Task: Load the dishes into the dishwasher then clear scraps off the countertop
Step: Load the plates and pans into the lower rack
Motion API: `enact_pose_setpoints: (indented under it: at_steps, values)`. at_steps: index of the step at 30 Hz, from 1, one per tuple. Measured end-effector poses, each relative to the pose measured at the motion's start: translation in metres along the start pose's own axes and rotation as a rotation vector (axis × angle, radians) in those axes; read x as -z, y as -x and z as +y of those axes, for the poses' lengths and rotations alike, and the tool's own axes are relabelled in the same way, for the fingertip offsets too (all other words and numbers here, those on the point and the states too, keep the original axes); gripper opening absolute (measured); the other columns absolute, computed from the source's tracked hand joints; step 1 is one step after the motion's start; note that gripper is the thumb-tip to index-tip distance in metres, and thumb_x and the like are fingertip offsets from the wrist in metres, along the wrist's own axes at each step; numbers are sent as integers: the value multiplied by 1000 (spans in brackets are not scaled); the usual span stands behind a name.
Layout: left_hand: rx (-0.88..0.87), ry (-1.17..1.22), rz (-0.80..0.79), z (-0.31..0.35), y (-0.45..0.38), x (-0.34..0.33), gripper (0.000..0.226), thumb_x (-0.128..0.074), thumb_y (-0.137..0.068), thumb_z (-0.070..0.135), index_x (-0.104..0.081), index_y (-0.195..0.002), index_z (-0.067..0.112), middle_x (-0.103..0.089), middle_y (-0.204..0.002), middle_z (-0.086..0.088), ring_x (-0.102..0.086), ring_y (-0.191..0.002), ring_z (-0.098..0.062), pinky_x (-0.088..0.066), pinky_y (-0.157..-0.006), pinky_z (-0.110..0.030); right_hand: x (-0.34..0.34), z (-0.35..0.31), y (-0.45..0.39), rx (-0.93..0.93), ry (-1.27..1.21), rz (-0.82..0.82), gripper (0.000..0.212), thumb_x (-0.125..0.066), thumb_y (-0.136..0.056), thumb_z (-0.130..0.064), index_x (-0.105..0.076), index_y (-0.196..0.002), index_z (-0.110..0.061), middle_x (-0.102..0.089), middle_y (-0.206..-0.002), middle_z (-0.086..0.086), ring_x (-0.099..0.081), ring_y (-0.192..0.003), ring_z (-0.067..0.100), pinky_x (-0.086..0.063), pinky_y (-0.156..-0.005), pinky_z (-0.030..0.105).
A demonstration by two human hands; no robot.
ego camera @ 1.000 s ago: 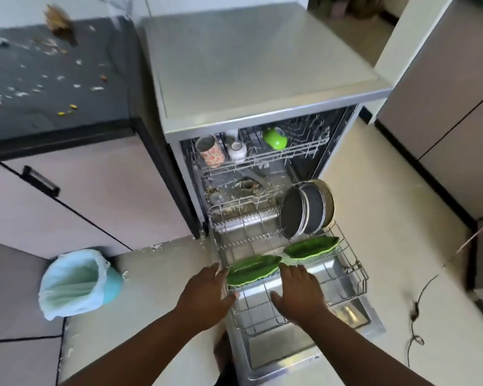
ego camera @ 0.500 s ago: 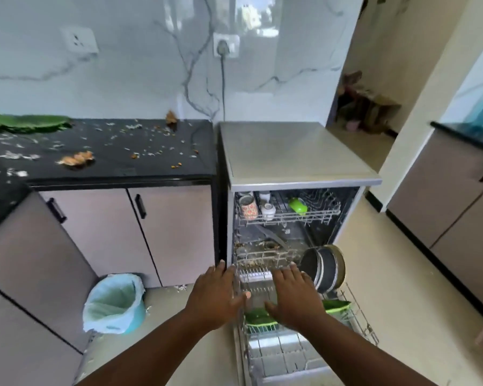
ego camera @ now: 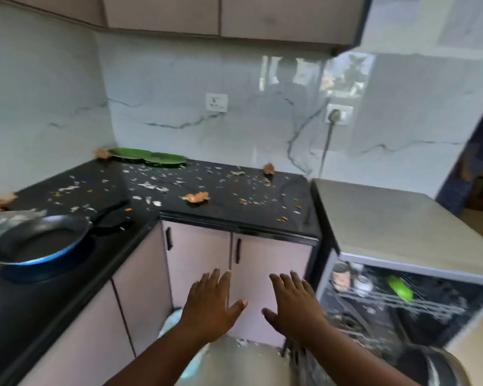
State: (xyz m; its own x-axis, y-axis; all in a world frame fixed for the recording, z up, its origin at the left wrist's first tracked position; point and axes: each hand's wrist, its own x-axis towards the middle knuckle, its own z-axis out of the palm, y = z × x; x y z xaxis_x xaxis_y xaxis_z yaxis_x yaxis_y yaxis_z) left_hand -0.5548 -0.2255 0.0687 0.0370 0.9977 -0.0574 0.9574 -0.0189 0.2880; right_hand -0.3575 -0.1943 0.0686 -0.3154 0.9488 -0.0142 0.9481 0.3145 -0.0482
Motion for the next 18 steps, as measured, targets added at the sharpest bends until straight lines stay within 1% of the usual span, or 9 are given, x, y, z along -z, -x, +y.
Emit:
enact_pose_setpoints:
  at_steps: [2,3,4,7,8,10,13,16,18]
  values:
    - [41,1,57,-50,-12,22,109,6,-64,89,-3,-154,27,3,-162,-2,1,-149,-24,-3,-119,-41,4,-42,-42,50,-17,22,80,-45,-90,-58,-12,-152,-21,-20,-158,6,-5,-149,29,-10,-119,45]
    - [65,-3,79,-75,-19,33,121,15,-54,89,-5,-154,26,0,-162,-4,-1,-149,-25,-5,-119,-41,7,-63,-62,76,-25,38,79,-45,-90,-58,-13,-152,-20,-20,-158,6,-5,-149,29,-10,-119,44]
    - [89,-11,105,-98,-25,43,125,18,-49,89,-7,-154,25,-3,-162,-5,-3,-149,-25,-6,-119,-42,11,-83,-82,99,-40,50,80,-45,-90,-58,-13,-152,-20,-20,-158,5,-5,-149,28,-10,-119,43]
    - [161,-16,163,-151,-42,75,130,18,-47,93,-11,-154,24,-7,-162,-5,-5,-149,-25,-8,-118,-41,22,-134,-131,132,-100,90,80,-44,-89,-60,-14,-152,-21,-20,-159,4,-5,-149,26,-10,-119,42]
    - [174,-18,173,-166,-47,85,129,14,-50,95,-11,-154,23,-7,-162,-5,-6,-149,-25,-8,-118,-41,25,-148,-146,139,-112,99,80,-44,-88,-60,-14,-152,-22,-20,-159,3,-5,-149,26,-10,-119,42]
    - [190,-32,201,-189,-59,101,116,3,-59,87,-11,-154,22,-7,-162,-6,-6,-149,-25,-10,-118,-42,30,-168,-170,150,-126,109,80,-44,-89,-60,-15,-152,-22,-19,-159,2,-3,-149,26,-9,-119,42]
    - [214,-3,241,-214,-77,120,120,6,-56,89,-10,-154,23,-6,-162,-5,-2,-149,-24,-7,-119,-41,37,-188,-205,169,-126,107,80,-44,-90,-59,-11,-153,-22,-15,-160,2,-1,-149,25,-6,-119,42]
    - [234,-18,300,-236,-106,136,108,1,-63,79,-9,-154,23,-5,-162,-4,-2,-149,-24,-5,-119,-40,47,-205,-246,203,-147,127,80,-44,-90,-59,-11,-153,-22,-16,-160,2,-2,-149,25,-7,-119,42]
    - [245,-35,326,-249,-130,143,99,-6,-71,77,-9,-154,23,-6,-162,-5,-3,-149,-24,-5,-119,-41,50,-214,-277,228,-176,153,77,-45,-90,-58,-15,-152,-23,-20,-159,1,-5,-149,24,-9,-119,42]
